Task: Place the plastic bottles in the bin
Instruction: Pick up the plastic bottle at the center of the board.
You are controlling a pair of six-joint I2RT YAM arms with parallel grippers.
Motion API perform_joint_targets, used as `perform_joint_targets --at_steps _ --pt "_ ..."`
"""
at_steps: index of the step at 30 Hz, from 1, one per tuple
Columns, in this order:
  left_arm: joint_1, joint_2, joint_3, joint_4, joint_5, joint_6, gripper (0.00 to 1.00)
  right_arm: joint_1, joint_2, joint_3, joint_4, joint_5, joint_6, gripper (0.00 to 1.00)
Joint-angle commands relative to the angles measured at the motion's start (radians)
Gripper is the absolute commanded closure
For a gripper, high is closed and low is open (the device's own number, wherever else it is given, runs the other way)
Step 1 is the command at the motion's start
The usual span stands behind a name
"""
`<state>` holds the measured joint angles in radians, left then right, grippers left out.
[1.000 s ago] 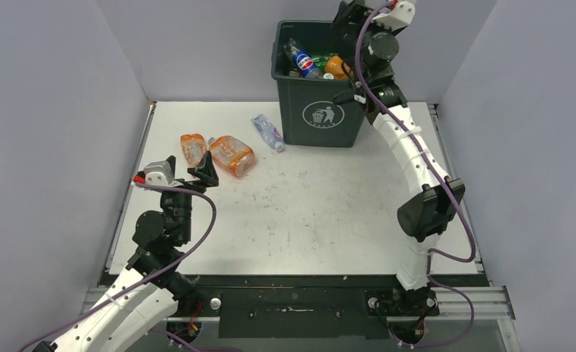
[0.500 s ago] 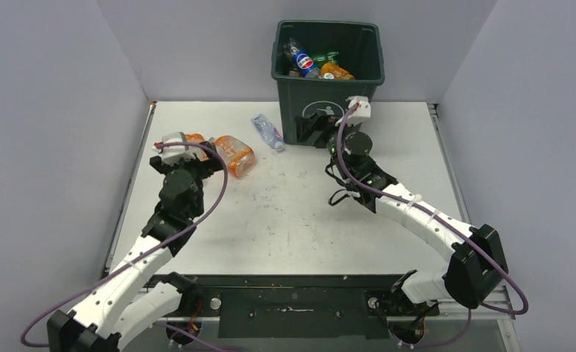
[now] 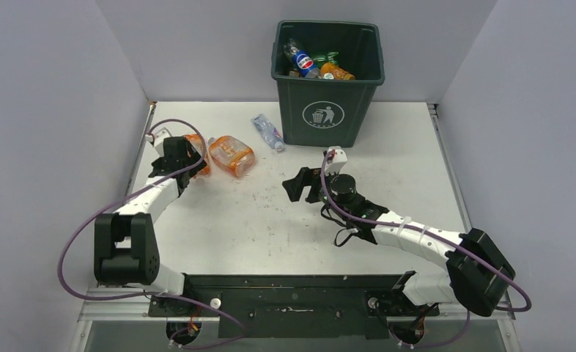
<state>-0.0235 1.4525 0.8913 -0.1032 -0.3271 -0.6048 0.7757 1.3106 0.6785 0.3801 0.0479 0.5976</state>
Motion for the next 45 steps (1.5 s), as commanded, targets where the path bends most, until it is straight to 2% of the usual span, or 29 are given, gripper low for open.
perform_joint_targets --at_steps 1,7,11,22,30,33,39,45 --pt "0.002 0.069 0.035 0.008 0.081 0.005 0.3 0.009 -0.088 -0.025 0.048 -0.026 0.01 0.07" --pt "-0.004 0.159 0.069 -0.004 0.079 0.062 0.22 0.007 -0.13 -0.058 0.046 -0.036 0.007 0.07" --pt "-0.003 0.202 0.094 -0.011 0.083 0.095 0.23 0.005 -0.148 -0.063 0.033 -0.03 0.004 0.07" --pt "-0.019 0.254 0.108 -0.017 0.1 0.142 0.49 0.0 -0.161 -0.062 0.016 -0.016 -0.004 0.08" --pt "-0.014 0.278 0.123 -0.042 0.123 0.14 0.6 0.0 -0.189 -0.069 0.002 0.001 -0.003 0.08" --pt "-0.013 0.267 0.117 -0.042 0.117 0.138 0.72 0.0 -0.205 -0.07 -0.011 0.009 -0.008 0.08" --pt "-0.021 0.147 0.075 -0.046 0.092 0.143 1.0 -0.003 -0.27 -0.056 -0.062 0.02 -0.033 0.08" --pt "-0.076 -0.115 0.035 -0.093 0.037 0.138 1.0 -0.004 -0.324 -0.035 -0.093 0.01 -0.041 0.08"
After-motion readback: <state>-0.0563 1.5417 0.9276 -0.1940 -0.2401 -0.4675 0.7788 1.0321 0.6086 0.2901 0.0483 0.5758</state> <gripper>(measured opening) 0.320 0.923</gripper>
